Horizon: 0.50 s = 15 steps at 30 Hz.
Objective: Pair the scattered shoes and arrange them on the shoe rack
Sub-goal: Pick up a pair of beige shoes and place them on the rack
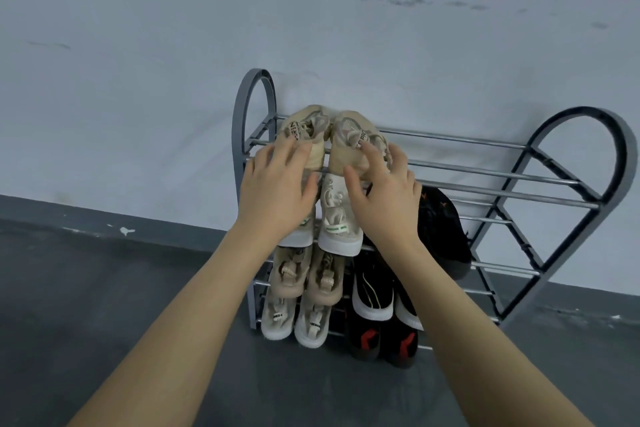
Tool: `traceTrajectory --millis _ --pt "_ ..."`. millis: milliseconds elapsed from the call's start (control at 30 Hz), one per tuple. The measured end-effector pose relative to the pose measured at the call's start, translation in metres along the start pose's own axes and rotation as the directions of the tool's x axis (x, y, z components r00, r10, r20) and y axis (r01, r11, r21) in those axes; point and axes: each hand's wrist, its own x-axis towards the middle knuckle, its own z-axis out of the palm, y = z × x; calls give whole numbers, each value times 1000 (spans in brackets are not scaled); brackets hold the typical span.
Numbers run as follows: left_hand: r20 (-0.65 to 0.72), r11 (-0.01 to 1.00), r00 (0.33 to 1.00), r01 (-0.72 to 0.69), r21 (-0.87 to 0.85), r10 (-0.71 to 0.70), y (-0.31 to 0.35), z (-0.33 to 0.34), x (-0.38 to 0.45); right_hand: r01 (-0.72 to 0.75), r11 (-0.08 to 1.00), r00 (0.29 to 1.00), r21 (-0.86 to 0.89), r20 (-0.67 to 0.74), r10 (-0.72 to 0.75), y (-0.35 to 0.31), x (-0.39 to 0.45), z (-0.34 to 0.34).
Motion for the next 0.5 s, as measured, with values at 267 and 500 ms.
traceTrajectory --millis 267,500 --pt "-41 988 997 -71 -135 66 63 -14 -53 -8 998 1000 66 -23 9 41 -72 -60" --pt "129 952 977 -132 -276 173 148 -2 -92 -182 983 983 -26 0 182 104 -147 -132"
